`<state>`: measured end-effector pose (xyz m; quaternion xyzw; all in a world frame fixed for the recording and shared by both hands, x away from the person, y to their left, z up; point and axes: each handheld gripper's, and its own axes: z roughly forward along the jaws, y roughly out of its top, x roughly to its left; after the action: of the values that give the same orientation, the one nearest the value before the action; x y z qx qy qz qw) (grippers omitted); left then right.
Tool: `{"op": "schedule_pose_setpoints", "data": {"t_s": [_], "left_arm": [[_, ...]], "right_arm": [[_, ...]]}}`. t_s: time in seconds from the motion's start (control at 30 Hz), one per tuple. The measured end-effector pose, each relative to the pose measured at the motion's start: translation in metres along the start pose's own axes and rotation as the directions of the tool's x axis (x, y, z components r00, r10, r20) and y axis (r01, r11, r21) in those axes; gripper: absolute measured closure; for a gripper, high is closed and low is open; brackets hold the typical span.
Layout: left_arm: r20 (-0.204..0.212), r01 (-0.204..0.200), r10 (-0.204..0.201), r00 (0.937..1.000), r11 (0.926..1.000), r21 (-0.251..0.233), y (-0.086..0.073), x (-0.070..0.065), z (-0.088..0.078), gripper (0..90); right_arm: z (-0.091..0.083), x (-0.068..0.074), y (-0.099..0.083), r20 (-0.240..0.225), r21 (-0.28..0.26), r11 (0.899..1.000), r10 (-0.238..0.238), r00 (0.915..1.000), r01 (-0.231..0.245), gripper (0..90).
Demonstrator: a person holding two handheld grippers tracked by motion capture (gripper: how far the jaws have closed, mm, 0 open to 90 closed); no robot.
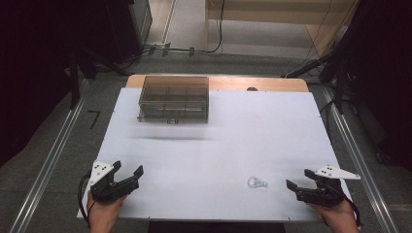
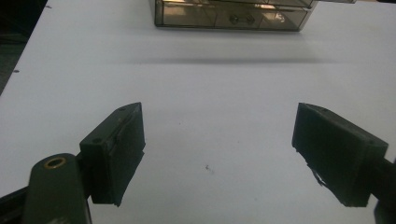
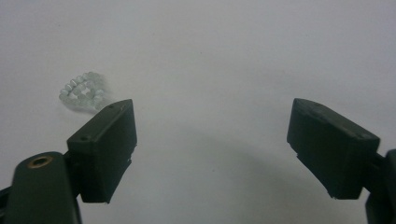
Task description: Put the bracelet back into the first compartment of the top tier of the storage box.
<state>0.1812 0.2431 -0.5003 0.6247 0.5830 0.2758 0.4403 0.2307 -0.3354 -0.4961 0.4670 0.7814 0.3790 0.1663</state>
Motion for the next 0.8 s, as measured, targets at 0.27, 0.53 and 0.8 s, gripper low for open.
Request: {"op": "schedule_pose_setpoints", "data": {"t_s": [0.27, 0.53, 0.8], "left_arm": [[0.003, 0.001, -0.001, 1.0000, 1.0000, 0.001, 0.000, 0.000, 0.000, 17.3], [0.006, 0.001, -0.001, 1.0000, 1.0000, 0.002, 0.000, 0.000, 0.000, 17.3], [0.007, 0.002, -0.002, 1.0000, 1.0000, 0.001, 0.000, 0.000, 0.000, 17.3]], "right_arm": [[0.003, 0.004, 0.001, -0.009, 0.006, 1.000, -0.010, 0.9999, 0.010, 15.9], [0.005, 0.009, 0.002, -0.020, 0.010, 1.000, -0.020, 0.9996, 0.020, 17.3], [0.010, 0.015, 0.004, -0.035, 0.021, 0.999, -0.041, 0.9985, 0.042, 18.6]]}}
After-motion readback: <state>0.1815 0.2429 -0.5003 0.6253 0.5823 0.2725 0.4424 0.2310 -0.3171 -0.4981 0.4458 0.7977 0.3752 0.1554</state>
